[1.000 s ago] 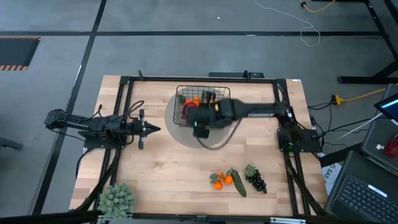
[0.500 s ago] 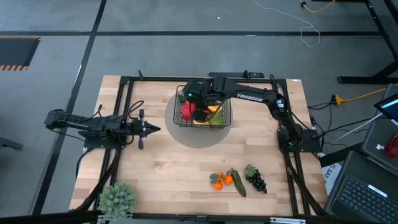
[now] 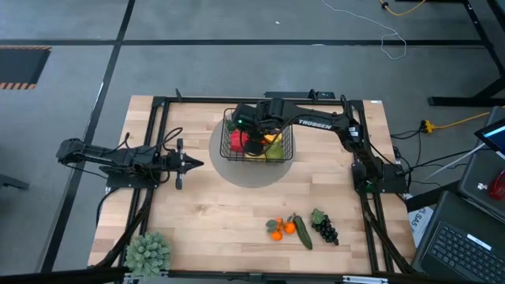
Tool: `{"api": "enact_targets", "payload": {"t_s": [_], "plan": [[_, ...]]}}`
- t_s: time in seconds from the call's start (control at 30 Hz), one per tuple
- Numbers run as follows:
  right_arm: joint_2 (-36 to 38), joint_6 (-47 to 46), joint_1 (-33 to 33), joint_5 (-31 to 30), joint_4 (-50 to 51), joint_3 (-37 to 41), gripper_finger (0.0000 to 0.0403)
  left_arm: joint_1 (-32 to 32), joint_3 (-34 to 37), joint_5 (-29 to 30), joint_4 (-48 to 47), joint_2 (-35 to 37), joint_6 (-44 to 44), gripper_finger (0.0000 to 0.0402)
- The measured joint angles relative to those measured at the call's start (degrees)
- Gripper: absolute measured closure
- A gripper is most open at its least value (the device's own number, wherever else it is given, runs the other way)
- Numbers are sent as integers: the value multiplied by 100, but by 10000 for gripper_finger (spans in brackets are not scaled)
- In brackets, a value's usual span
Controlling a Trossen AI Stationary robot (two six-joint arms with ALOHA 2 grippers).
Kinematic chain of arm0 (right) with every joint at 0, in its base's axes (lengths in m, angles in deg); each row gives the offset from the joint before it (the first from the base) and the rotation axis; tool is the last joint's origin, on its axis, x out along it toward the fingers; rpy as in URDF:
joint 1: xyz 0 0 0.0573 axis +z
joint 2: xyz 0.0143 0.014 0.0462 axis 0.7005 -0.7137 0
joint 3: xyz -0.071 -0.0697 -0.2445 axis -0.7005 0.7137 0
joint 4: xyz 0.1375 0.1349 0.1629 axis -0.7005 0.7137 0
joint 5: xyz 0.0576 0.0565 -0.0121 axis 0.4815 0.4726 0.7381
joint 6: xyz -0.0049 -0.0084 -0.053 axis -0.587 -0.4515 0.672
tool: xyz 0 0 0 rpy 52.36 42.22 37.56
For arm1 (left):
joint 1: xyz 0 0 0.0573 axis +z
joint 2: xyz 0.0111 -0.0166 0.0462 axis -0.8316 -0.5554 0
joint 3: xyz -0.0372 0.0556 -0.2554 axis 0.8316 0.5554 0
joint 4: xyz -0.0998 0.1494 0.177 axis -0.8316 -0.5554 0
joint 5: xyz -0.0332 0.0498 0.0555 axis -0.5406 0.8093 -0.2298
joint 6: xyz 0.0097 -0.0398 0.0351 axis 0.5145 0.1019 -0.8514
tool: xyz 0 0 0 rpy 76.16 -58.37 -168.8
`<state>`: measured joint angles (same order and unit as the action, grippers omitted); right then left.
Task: Build produce basket
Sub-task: Put the purple eggplant into the black wire basket, then put the purple grapes into the black wire basket
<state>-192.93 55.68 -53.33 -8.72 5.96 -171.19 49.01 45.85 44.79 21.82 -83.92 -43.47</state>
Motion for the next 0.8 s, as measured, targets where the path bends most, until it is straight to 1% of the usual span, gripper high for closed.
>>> {"api": "enact_targets", "payload": {"t_s": [0.13, 0.33, 0.5, 0.63, 0.8], "plan": [[0, 21, 0, -1, 0, -1, 270, 0, 0, 0, 0, 0, 0, 398], [0, 29, 0, -2, 2, -1, 219, -2, 0, 0, 0, 0, -2, 398], [0, -209, 9, -4, 54, -1, 185, 0, 0, 0, 0, 0, -2, 398], [4, -271, 9, -2, 120, -1, 174, -1, 0, 0, 0, 0, -4, 398], [13, -272, 9, -2, 266, -1, 177, -1, 0, 0, 0, 0, -4, 398]]}}
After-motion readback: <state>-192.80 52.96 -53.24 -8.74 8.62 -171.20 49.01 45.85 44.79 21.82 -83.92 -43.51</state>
